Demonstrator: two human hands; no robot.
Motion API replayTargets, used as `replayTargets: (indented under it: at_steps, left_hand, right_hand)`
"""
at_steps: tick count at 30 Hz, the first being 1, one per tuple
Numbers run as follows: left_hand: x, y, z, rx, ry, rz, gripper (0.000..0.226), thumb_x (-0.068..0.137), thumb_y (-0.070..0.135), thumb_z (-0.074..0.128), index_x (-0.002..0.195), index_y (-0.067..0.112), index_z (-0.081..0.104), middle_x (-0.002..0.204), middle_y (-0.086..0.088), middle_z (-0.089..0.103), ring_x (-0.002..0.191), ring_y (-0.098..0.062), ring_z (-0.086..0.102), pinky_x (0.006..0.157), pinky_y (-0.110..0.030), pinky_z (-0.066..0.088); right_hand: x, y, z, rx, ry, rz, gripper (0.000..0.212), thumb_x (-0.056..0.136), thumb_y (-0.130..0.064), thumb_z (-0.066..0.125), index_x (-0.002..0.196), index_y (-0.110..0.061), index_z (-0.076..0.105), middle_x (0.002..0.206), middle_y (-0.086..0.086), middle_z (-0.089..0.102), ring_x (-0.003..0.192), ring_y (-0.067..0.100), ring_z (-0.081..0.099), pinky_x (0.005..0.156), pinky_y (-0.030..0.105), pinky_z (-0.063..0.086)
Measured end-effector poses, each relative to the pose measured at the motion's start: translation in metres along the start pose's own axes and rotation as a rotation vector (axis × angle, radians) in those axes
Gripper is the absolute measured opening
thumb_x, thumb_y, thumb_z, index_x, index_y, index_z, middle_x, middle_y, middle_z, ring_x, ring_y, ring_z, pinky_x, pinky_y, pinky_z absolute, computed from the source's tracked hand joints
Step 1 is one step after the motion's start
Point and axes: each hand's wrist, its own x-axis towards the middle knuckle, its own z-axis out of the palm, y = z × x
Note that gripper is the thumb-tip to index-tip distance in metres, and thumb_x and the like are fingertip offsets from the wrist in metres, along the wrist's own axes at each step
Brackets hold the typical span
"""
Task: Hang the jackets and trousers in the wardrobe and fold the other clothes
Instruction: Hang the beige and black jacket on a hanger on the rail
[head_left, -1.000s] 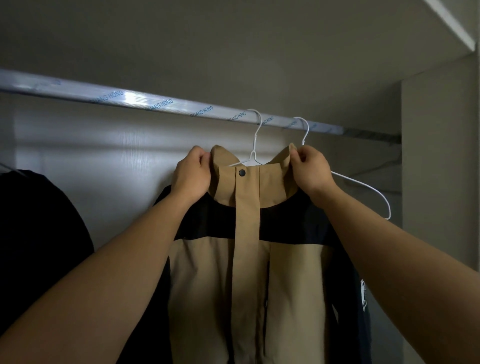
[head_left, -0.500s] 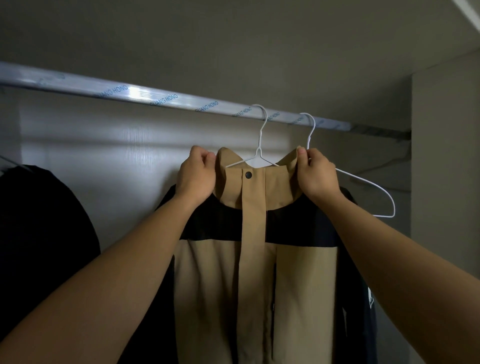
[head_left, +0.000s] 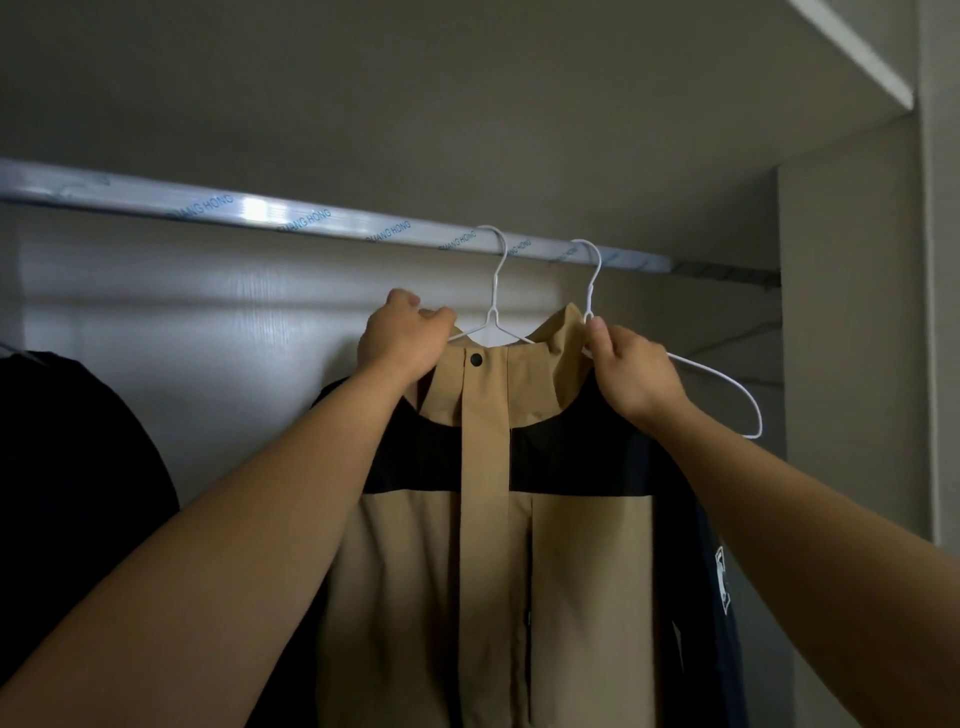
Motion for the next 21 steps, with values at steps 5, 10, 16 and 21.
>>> replayTargets:
  at_steps: [5, 10, 16, 21]
  left_hand:
    - [0.003, 0.004, -0.005, -0.081, -0.029, -0.094, 0.018, 0.085, 0.019, 0.056, 0.079, 0.010, 0.071, 0.092, -0.010, 0.071, 0.090, -0.032, 0.067, 0.083, -0.037, 0.057]
    - [0.011, 0.006, -0.010, -0.113, 0.188, -0.144, 0.025, 0.095, 0.015, 0.052, 0.109, 0.010, 0.073, 0.113, -0.013, 0.070, 0.104, -0.035, 0.065, 0.092, -0.041, 0.057]
    - [0.009, -0.005, -0.013, -0.258, 0.276, -0.235, 0.030, 0.099, 0.009, 0.045, 0.118, 0.004, 0.067, 0.121, -0.015, 0.065, 0.108, -0.035, 0.063, 0.095, -0.042, 0.056]
    - [0.006, 0.000, -0.015, -0.324, 0.265, -0.253, 0.033, 0.098, 0.007, 0.041, 0.122, 0.006, 0.064, 0.123, -0.014, 0.064, 0.099, -0.031, 0.061, 0.082, -0.031, 0.050]
  right_hand:
    - [0.021, -0.033, 0.003, 0.274, -0.060, 0.176, 0.056, 0.099, -0.049, 0.046, 0.083, 0.001, 0.066, 0.078, 0.012, 0.067, 0.075, 0.028, 0.063, 0.066, 0.038, 0.051]
    - [0.029, -0.033, 0.008, 0.508, 0.062, 0.232, 0.033, 0.105, -0.031, 0.048, 0.077, -0.016, 0.059, 0.072, -0.002, 0.057, 0.066, 0.011, 0.051, 0.054, 0.026, 0.038]
    - [0.020, -0.031, 0.014, 0.593, 0.171, 0.232, 0.032, 0.107, -0.031, 0.042, 0.078, -0.022, 0.051, 0.075, -0.004, 0.054, 0.067, 0.008, 0.047, 0.057, 0.028, 0.035]
    - [0.013, -0.033, 0.009, 0.523, 0.145, 0.168, 0.031, 0.106, -0.032, 0.042, 0.079, -0.021, 0.051, 0.075, -0.005, 0.053, 0.069, 0.010, 0.048, 0.059, 0.028, 0.036]
